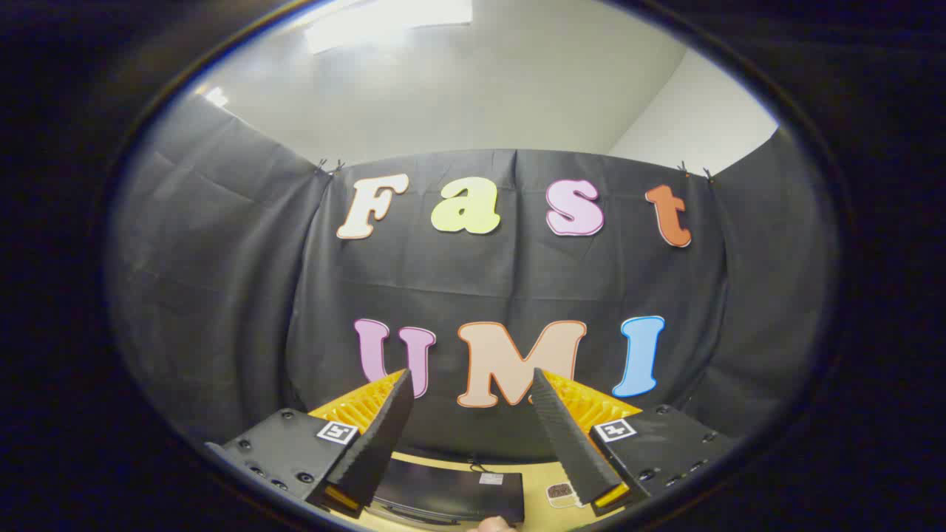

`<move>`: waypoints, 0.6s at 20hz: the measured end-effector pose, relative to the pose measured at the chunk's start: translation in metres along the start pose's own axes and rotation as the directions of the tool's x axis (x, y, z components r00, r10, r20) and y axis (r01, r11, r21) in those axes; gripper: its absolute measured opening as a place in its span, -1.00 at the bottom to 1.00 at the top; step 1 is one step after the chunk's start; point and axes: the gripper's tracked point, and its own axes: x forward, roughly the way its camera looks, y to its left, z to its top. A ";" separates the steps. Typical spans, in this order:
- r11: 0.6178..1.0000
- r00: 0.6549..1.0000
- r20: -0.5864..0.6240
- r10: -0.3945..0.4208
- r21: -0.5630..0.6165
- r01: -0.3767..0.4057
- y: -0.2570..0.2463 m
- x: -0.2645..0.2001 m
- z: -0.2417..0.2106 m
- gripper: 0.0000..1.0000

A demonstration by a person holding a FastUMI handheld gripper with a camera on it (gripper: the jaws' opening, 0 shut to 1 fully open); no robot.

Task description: Open the toaster oven, put the food inside, and close the toaster oven door.

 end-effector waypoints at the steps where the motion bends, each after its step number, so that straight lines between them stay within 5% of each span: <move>1: 1.000 1.000 -0.008 0.003 0.004 -0.003 0.003 0.002 -0.004 1.00; 12: 0.999 0.998 -0.051 0.024 0.038 -0.022 0.016 0.021 -0.024 1.00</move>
